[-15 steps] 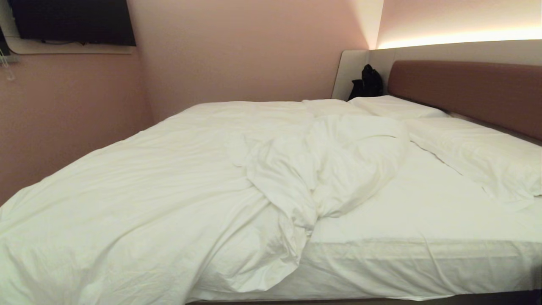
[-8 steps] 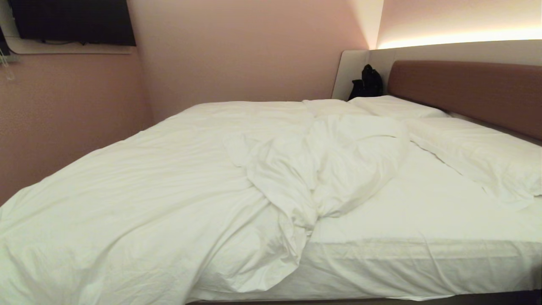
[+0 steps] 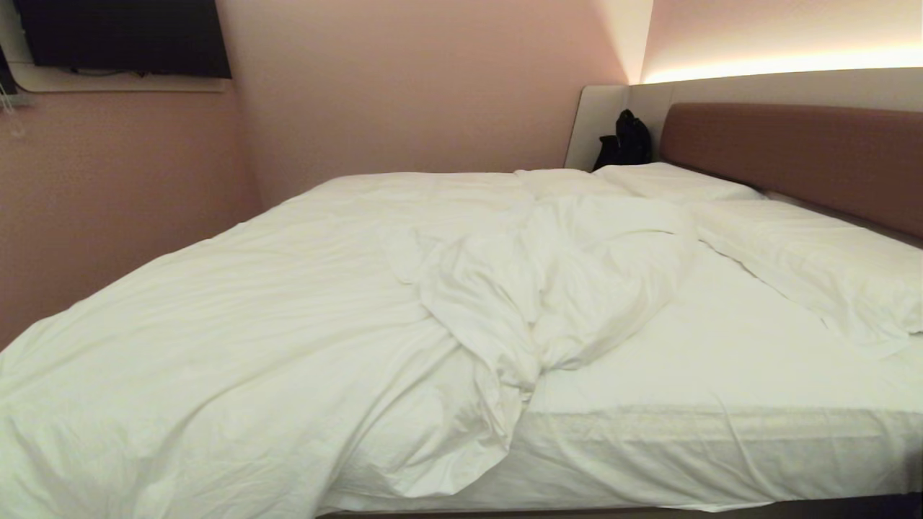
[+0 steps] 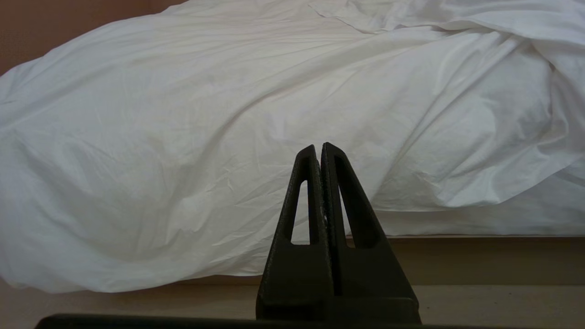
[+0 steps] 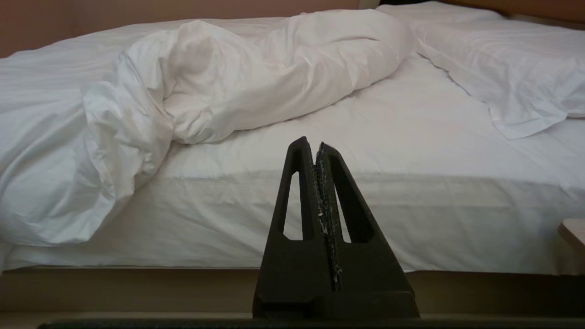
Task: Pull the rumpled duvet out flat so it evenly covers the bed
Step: Hold the folded corner of the quilt
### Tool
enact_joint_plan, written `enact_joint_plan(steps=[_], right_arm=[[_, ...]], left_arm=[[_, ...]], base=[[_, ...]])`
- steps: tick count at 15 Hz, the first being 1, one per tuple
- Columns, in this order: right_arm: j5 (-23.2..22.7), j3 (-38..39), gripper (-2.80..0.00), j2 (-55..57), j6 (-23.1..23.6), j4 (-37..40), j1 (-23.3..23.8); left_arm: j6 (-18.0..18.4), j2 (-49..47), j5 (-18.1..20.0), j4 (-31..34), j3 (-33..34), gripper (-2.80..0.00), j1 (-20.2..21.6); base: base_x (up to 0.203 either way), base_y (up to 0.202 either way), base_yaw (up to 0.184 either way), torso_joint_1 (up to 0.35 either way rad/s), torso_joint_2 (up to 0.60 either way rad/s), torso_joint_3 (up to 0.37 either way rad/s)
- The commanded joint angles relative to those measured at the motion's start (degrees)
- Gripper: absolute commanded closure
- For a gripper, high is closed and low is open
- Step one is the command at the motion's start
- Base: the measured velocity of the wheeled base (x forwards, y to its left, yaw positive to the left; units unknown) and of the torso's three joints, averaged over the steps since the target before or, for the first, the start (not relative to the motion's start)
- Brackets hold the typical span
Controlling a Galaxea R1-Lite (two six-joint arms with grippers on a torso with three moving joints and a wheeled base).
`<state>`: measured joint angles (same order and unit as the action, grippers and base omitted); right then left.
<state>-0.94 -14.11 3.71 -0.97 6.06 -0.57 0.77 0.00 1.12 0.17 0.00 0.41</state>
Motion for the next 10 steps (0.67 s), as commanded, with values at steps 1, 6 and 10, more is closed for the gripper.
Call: enact_joint_plan(steps=[1,6,10], right_arm=[[-0.91,-4.25,0.0,6.7,-2.4,0.32,-0.06],[-7.24,-16.09,0.0,25.72,-10.16,-2.9,-0.15],[-10.33,-25.23,0.0,44.87,-14.51,-9.15,-0.25]], left_arm=[[0.02,0.0,0.02,0.01,0.0,0.0,0.02],[0.02,-0.08,0.02,0.01,0.0,0.0,0.02],[0.02,0.0,0.02,0.01,0.0,0.0,0.02]], base=[[0.0,0.0,0.0,0.0,0.0,0.0],[0.0,0.0,0.0,0.0,0.0,0.0],[0.0,0.0,0.0,0.0,0.0,0.0]])
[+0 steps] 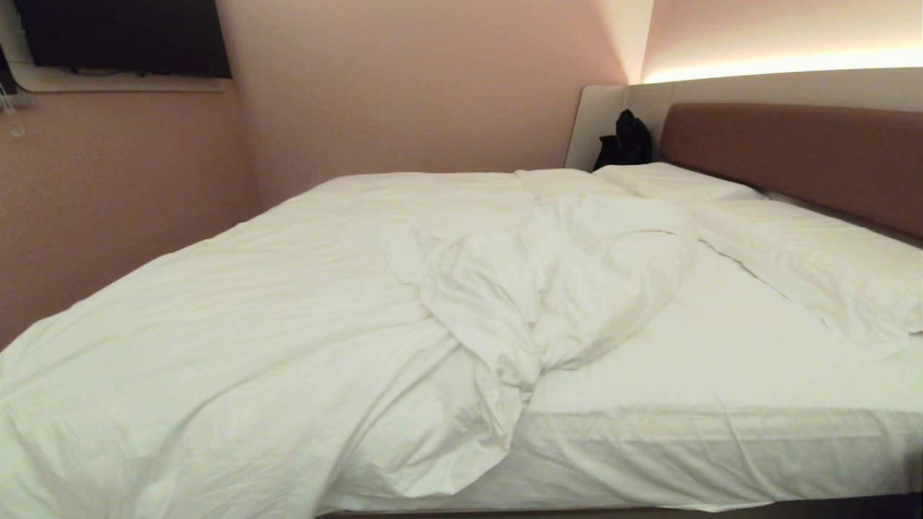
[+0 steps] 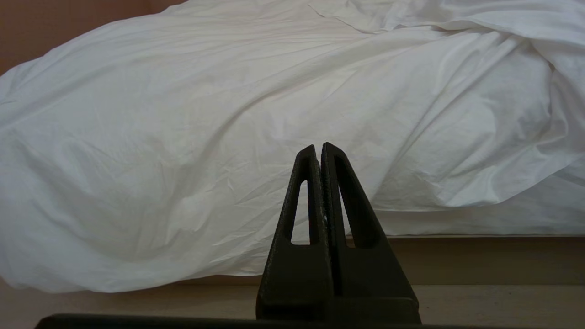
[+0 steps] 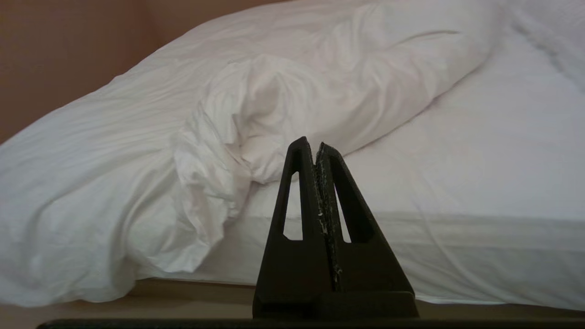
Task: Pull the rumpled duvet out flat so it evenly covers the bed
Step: Hold the folded corner of the quilt
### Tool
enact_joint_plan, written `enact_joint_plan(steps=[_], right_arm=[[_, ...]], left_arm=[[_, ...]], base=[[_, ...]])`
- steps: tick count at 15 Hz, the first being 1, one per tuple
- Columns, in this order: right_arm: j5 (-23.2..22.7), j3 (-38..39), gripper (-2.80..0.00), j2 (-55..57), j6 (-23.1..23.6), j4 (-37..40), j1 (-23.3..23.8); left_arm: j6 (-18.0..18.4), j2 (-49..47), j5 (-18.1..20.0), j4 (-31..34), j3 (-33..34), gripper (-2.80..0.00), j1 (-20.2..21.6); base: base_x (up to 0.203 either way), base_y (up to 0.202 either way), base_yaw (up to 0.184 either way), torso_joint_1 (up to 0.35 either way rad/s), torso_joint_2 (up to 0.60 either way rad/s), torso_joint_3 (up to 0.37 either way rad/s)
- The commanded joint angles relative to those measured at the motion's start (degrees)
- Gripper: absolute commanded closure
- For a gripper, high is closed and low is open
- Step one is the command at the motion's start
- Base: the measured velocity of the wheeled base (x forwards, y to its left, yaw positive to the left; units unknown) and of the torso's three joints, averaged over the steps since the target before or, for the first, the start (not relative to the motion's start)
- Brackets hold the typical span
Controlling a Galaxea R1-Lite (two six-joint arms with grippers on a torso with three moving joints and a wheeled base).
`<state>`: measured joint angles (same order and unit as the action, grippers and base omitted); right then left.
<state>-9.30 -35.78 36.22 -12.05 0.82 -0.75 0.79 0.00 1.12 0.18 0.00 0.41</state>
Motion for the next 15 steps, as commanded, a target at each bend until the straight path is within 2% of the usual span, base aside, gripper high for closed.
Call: enact_joint_plan(steps=[1,8,15], right_arm=[[-2.32,-6.03,0.0,16.74,-4.34,-4.98,-0.12],[-6.63,-23.64,0.0,41.33,-9.82,-6.73,-0.98],[-7.17,-32.72,0.0,58.25,-10.49,-6.62,-6.25]], left_arm=[[0.0,0.0,0.02,-0.01,0.0,0.0,0.02],[0.0,-0.03,0.02,-0.01,0.0,0.0,0.02],[0.0,0.0,0.02,-0.01,0.0,0.0,0.02]], base=[[0.0,0.0,0.0,0.0,0.0,0.0],[0.0,0.0,0.0,0.0,0.0,0.0],[0.0,0.0,0.0,0.0,0.0,0.0]])
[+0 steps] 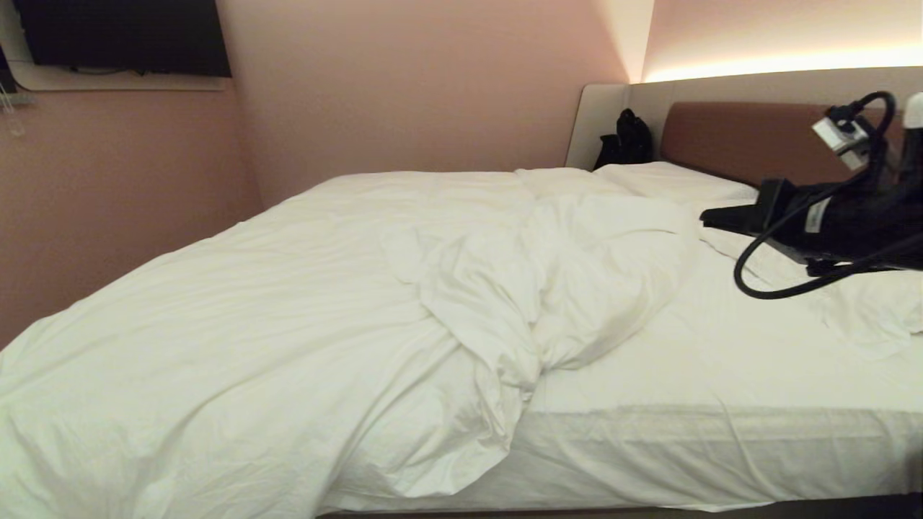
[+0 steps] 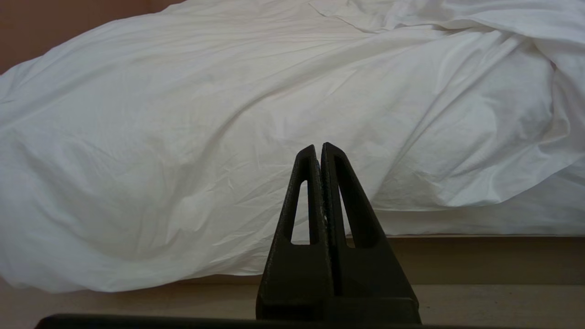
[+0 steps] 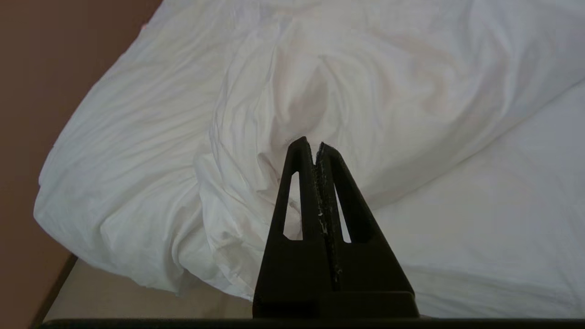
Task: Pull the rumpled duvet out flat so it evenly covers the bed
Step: Hold the folded corner of the quilt
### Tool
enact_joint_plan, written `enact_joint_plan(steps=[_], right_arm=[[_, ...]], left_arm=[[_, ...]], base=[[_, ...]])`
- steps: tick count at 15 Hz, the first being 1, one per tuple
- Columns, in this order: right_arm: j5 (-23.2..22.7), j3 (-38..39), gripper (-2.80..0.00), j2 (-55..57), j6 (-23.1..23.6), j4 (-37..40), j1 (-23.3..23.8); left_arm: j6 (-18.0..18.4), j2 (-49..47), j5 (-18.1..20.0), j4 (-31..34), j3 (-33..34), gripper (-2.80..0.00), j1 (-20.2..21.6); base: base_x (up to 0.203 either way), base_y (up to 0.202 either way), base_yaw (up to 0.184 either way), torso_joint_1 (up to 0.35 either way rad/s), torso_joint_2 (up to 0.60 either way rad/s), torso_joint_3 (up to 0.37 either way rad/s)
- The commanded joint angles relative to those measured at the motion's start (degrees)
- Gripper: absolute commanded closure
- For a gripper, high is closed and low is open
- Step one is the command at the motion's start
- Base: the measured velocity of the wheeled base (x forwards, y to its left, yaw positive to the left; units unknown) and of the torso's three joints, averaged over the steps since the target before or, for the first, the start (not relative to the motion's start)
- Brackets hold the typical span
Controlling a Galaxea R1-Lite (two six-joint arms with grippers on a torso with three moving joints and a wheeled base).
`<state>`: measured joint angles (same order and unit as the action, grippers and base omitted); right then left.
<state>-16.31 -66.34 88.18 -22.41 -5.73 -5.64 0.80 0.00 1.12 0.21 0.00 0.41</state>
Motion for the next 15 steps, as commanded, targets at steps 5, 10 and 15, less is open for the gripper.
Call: enact_joint_plan(steps=[5,10,15], right_arm=[[-1.25,-9.72,0.0,15.0,-0.31,0.56,-5.08],[-0.86,-13.27,0.0,20.01,0.62,0.63,-8.42],[3.83,-16.85,0.0,26.81,3.64,0.07,-12.52]], left_arm=[[0.0,-0.09,0.02,-0.03,0.0,0.0,0.02],[0.0,0.0,0.02,-0.03,0.0,0.0,0.02],[0.0,0.0,0.02,-0.03,0.0,0.0,0.02]], base=[[0.0,0.0,0.0,0.0,0.0,0.0],[0.0,0.0,0.0,0.0,0.0,0.0],[0.0,0.0,0.0,0.0,0.0,0.0]])
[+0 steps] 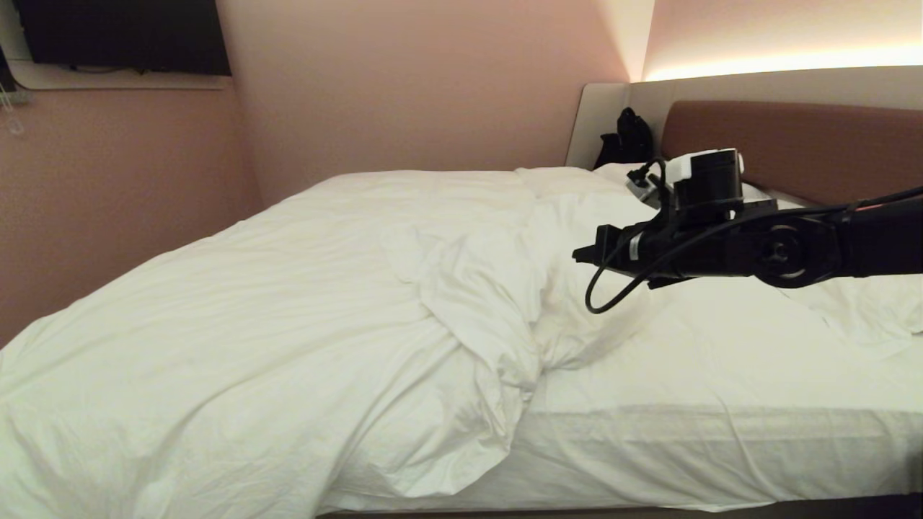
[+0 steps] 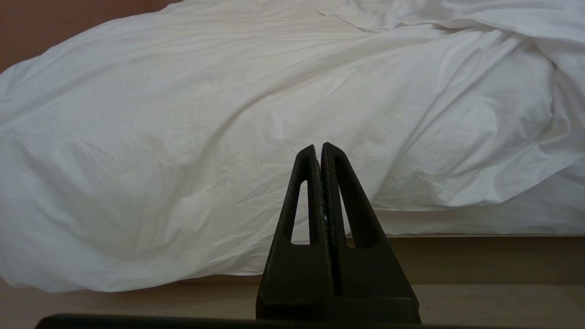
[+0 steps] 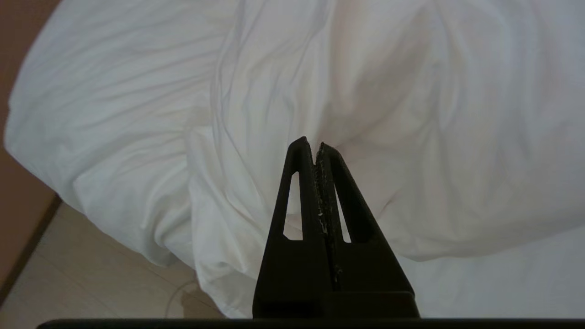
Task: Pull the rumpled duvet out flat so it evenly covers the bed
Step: Hold the folded corner of the quilt
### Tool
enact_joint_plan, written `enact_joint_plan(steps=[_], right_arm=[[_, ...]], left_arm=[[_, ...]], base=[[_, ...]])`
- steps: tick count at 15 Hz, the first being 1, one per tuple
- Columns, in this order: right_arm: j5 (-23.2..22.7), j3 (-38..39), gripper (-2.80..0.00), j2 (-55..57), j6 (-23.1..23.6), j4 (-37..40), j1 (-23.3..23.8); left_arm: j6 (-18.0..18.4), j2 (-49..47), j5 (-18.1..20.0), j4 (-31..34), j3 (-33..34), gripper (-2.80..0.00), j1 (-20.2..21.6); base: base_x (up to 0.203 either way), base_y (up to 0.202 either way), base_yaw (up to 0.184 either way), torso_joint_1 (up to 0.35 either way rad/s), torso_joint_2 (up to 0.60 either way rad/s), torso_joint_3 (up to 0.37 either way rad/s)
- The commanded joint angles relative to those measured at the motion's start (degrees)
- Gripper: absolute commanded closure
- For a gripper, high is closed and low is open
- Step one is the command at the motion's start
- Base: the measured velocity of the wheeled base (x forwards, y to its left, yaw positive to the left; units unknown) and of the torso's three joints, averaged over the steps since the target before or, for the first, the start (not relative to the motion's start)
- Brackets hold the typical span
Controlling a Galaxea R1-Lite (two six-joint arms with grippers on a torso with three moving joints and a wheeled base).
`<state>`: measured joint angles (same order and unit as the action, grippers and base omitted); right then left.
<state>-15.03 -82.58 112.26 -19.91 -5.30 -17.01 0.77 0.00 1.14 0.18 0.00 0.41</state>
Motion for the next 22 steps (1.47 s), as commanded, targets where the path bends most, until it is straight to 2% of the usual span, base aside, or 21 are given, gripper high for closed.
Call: enact_joint_plan(steps=[1,9,10,12,16,20,22], right_arm=[[3.13,-0.58,0.0,3.35,1.89,-0.49,-2.08],[6.77,-1.2,0.0,5.31,2.42,-0.42,-5.42],[6.77,-1.44,-2.8,5.6,2.42,-0.41,-5.67],[7.07,-1.81,-2.8,5.95,2.45,-0.06,-6.4],[13.88,-1.77,-2.8,6.7,5.01,-0.5,-9.97],[17.11,-2.04,-2.8,8.02,6.07,-0.71,-13.56],[21.93,-2.6,-2.8,10.85,7.88,-1.91,-14.12]], left_arm=[[0.02,0.0,0.0,-0.01,0.0,0.0,0.02],[0.02,-0.01,0.0,-0.01,0.0,0.0,0.02],[0.02,-0.04,0.0,-0.01,0.0,0.0,0.02],[0.02,-0.09,0.0,-0.01,0.0,0.0,0.02],[0.02,-0.04,0.0,-0.01,0.0,0.0,0.02],[0.02,-0.01,0.0,-0.01,0.0,0.0,0.02],[0.02,-0.03,0.0,-0.01,0.0,0.0,0.02]], base=[[0.0,0.0,0.0,0.0,0.0,0.0],[0.0,0.0,0.0,0.0,0.0,0.0],[0.0,0.0,0.0,0.0,0.0,0.0],[0.0,0.0,0.0,0.0,0.0,0.0],[0.0,0.0,0.0,0.0,0.0,0.0],[0.0,0.0,0.0,0.0,0.0,0.0],[0.0,0.0,0.0,0.0,0.0,0.0]])
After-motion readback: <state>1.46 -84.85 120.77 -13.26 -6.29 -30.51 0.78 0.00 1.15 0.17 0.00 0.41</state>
